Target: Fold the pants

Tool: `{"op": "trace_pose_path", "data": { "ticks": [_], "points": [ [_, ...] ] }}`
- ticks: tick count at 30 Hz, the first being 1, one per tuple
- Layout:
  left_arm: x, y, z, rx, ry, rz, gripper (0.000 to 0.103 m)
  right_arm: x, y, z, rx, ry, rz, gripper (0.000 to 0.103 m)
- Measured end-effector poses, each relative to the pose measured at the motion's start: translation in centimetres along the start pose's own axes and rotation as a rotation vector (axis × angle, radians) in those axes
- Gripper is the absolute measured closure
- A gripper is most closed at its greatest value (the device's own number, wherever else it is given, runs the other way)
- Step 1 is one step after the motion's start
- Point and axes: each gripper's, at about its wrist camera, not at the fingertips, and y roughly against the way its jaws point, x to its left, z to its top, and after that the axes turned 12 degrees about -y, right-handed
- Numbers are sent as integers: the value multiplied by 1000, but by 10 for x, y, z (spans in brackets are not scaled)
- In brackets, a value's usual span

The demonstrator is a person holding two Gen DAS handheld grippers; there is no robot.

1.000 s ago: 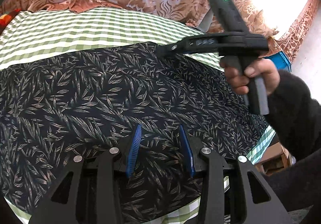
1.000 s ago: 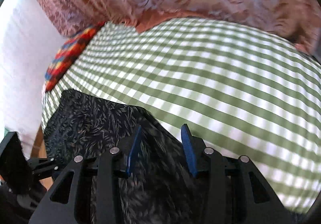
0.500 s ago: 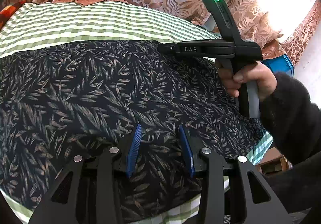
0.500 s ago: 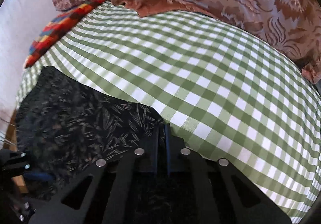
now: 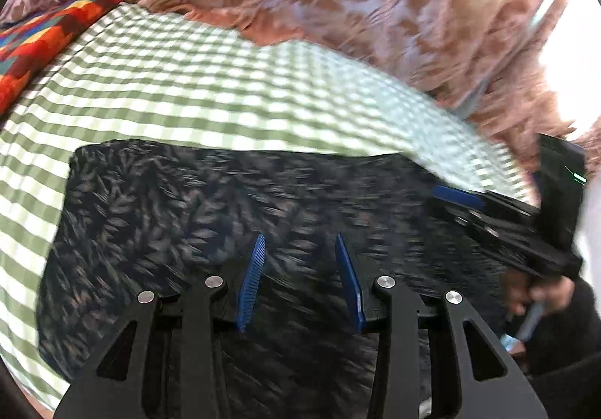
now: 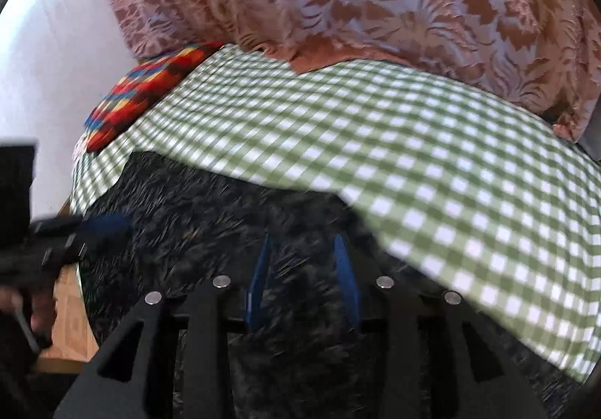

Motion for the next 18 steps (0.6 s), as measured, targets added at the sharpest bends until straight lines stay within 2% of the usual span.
{"op": "trace_pose_path", "data": {
  "ticks": [2,4,5,7,12,13,16,18],
  "points": [
    [9,-12,3,47,-1,68,65,1,-9,-7,14,-4,-22,68],
    [21,-30,0,88,-14,89,68,-2,-17,-11,15,-6,-93,68],
    [25,-33,-1,71,-13,84,68,-6,-21,-12,20,-17,-115,67],
    [25,-33,-3,50,-24,97,68,-19,-32,-15,35,-65,-90,67],
    [24,-10,-8,15,20,105,68,-22,-31,-17,8,-69,-77,67],
    [30,4,-13,-9,60,101,62,-21,-30,-18,7,-65,-79,66],
    [55,44,-29,-93,202,54,61,-19,-27,-18,3,-62,-85,65],
    [73,68,-44,-140,286,46,61,-16,-20,-19,-8,-68,-73,58]
  ]
}}
